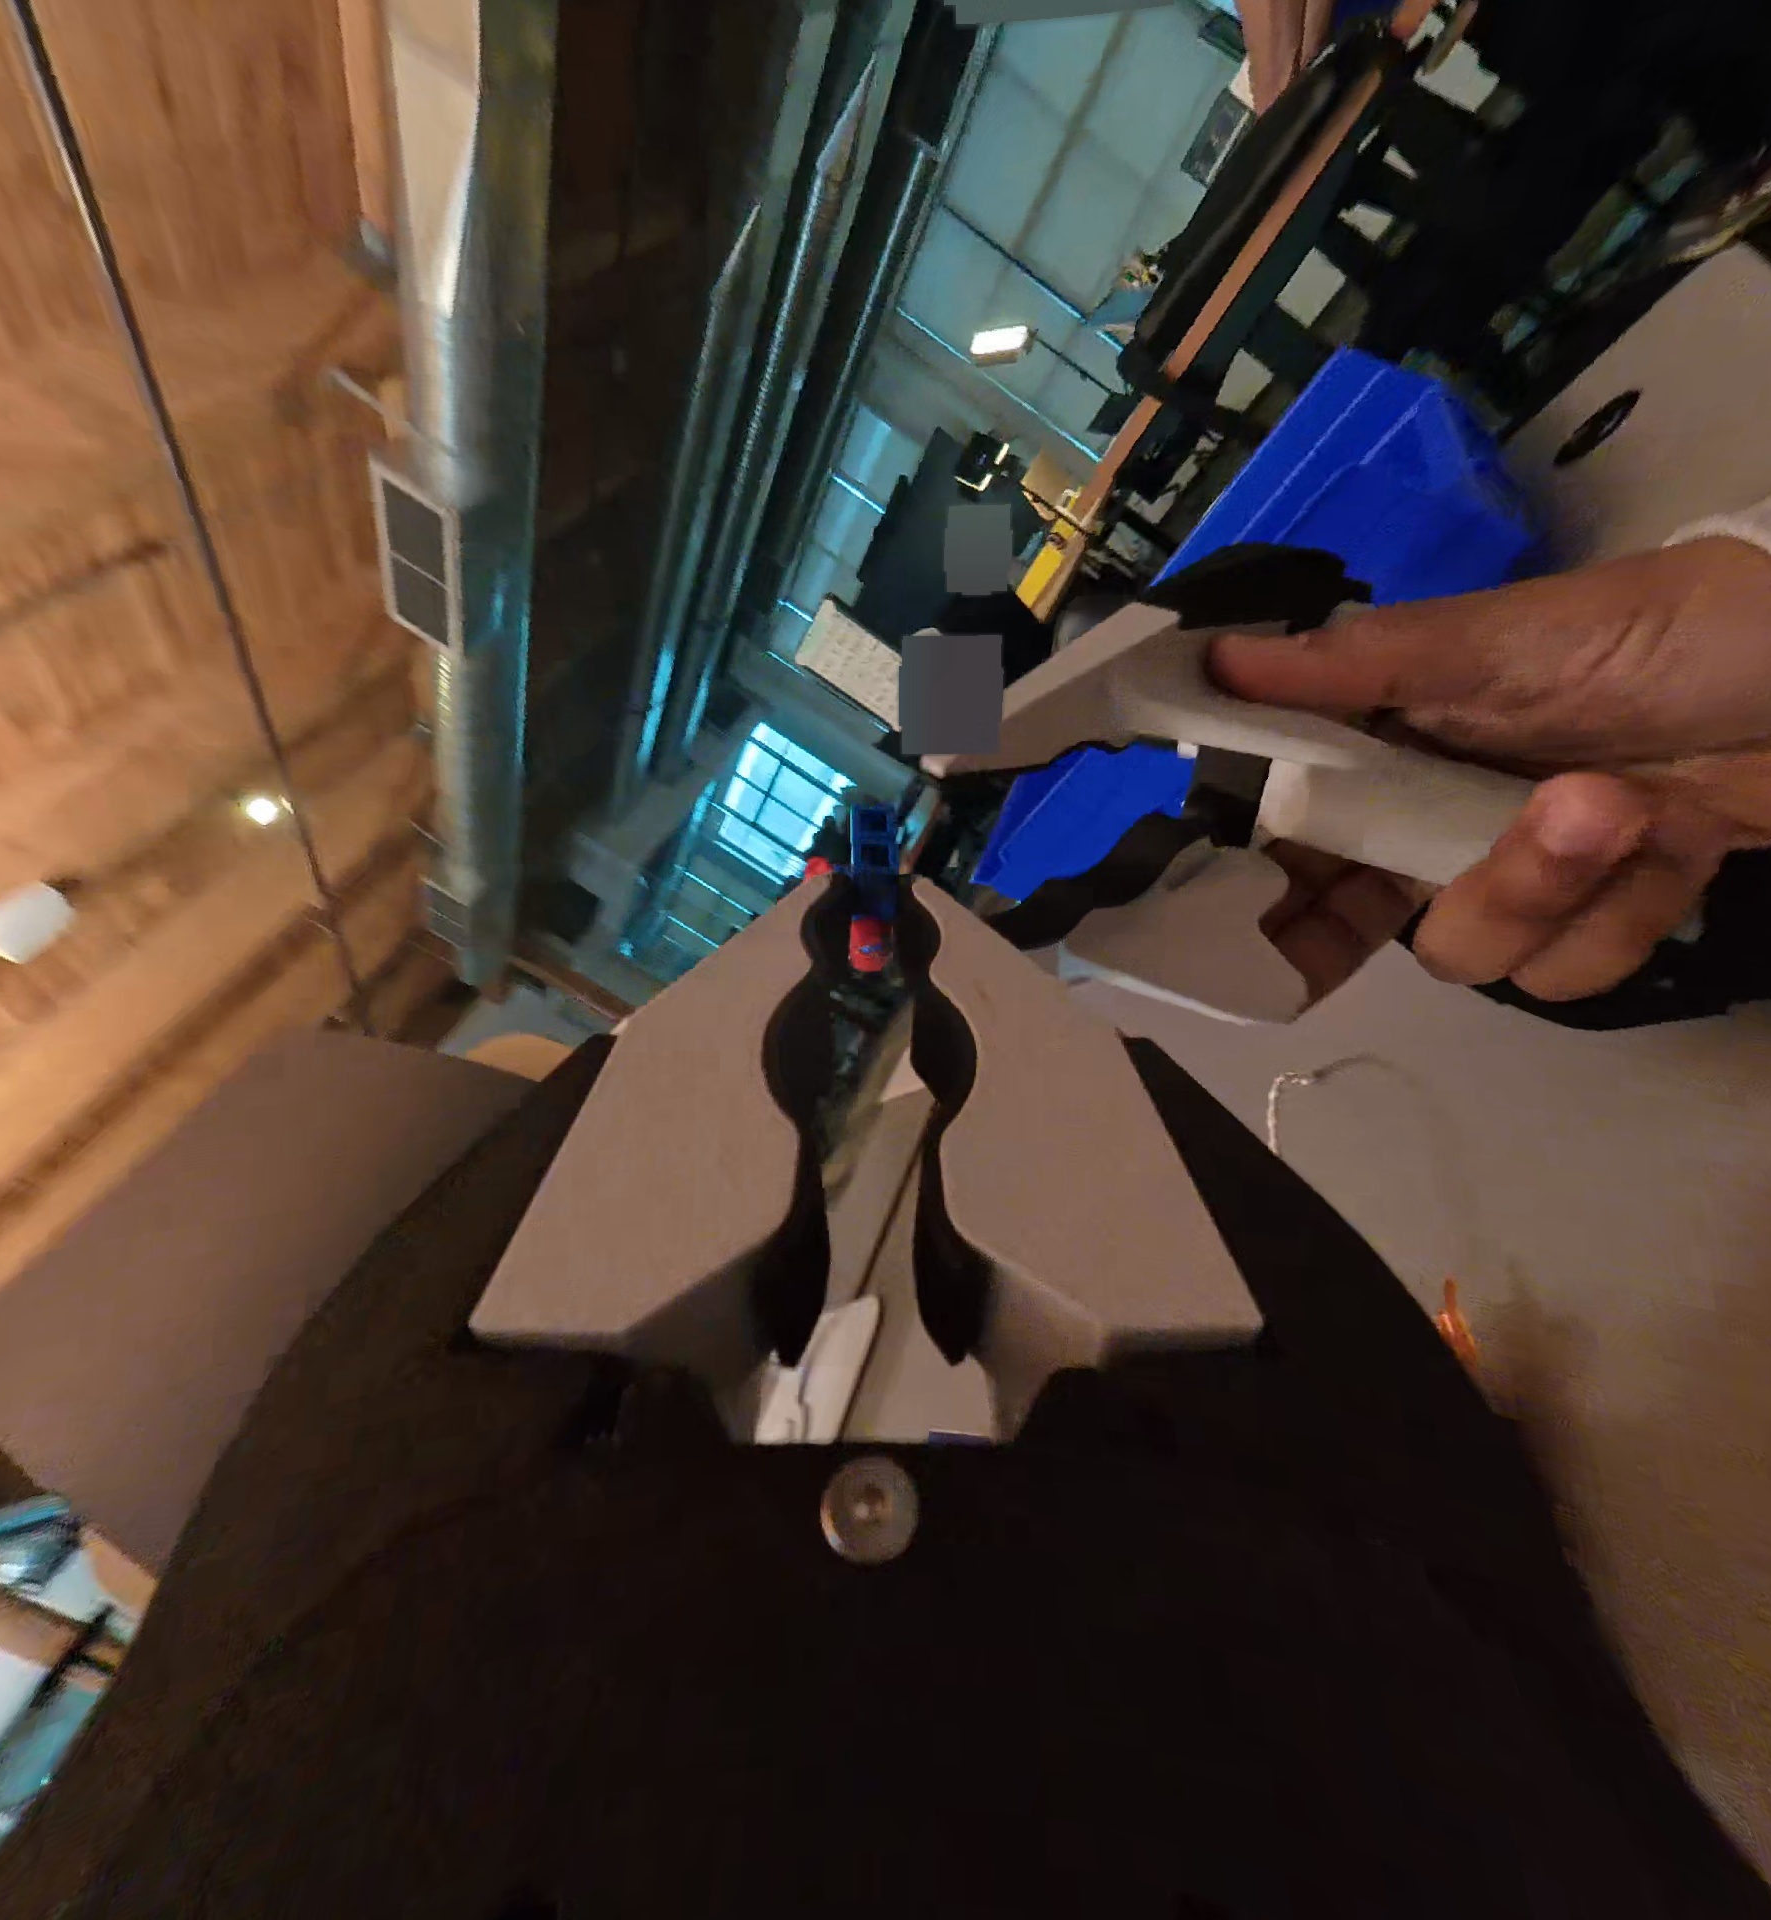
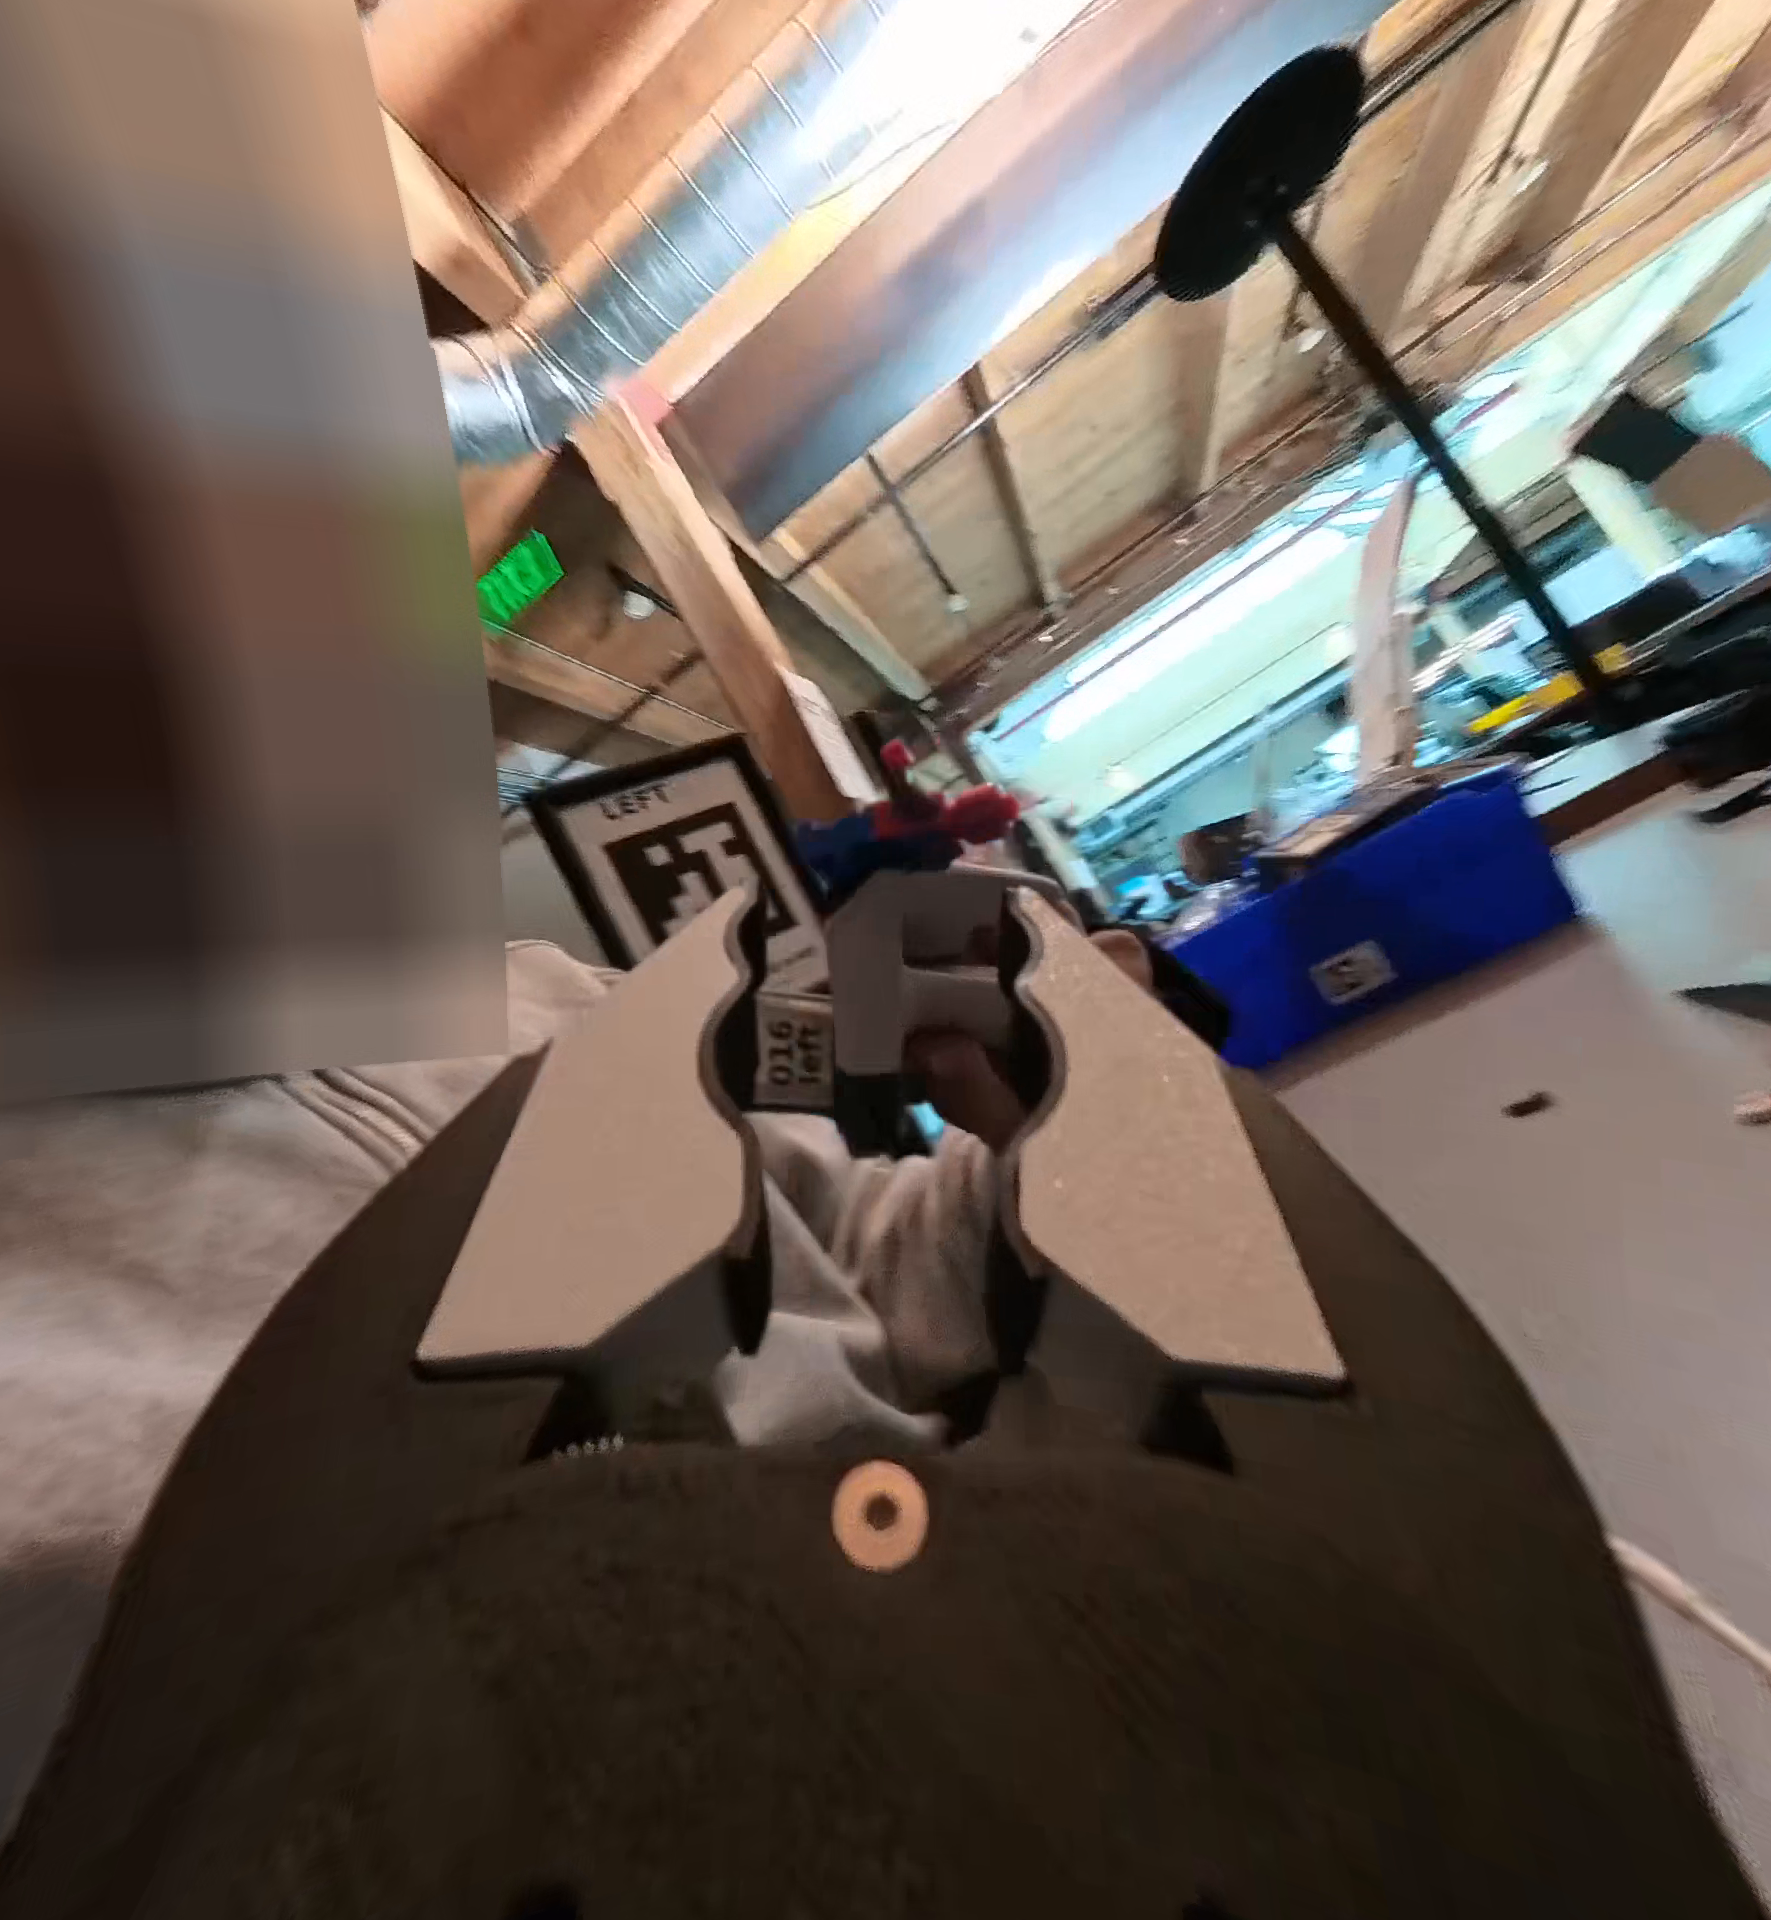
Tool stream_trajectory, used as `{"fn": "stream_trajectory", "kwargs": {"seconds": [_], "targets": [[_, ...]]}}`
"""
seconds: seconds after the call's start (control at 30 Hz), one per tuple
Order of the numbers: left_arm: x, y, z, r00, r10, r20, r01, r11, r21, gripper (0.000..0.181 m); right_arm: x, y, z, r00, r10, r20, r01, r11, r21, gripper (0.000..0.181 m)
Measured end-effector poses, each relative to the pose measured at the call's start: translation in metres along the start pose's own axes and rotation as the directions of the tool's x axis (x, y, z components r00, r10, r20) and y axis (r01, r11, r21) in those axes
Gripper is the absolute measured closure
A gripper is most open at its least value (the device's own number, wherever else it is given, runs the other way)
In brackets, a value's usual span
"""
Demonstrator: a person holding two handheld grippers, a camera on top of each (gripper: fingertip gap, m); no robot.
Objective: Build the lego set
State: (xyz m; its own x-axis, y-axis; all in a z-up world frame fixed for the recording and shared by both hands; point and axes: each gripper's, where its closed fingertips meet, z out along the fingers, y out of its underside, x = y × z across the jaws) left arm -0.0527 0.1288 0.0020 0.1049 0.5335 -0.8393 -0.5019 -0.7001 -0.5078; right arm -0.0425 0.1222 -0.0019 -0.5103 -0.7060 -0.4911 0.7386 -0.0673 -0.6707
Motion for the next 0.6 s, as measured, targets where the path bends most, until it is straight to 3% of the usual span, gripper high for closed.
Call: {"fn": "stream_trajectory", "kwargs": {"seconds": [0.23,0.6], "targets": [[0.011,-0.006,0.002,0.999,0.029,-0.026,-0.029,0.999,0.016,0.176,-0.011,-0.002,-0.002,0.960,0.213,0.181,-0.218,0.976,0.007,0.146],[0.018,0.001,0.004,0.990,0.136,-0.035,-0.137,0.991,-0.014,0.176,0.000,-0.005,-0.005,0.936,0.310,0.167,-0.320,0.947,0.031,0.151]]}}
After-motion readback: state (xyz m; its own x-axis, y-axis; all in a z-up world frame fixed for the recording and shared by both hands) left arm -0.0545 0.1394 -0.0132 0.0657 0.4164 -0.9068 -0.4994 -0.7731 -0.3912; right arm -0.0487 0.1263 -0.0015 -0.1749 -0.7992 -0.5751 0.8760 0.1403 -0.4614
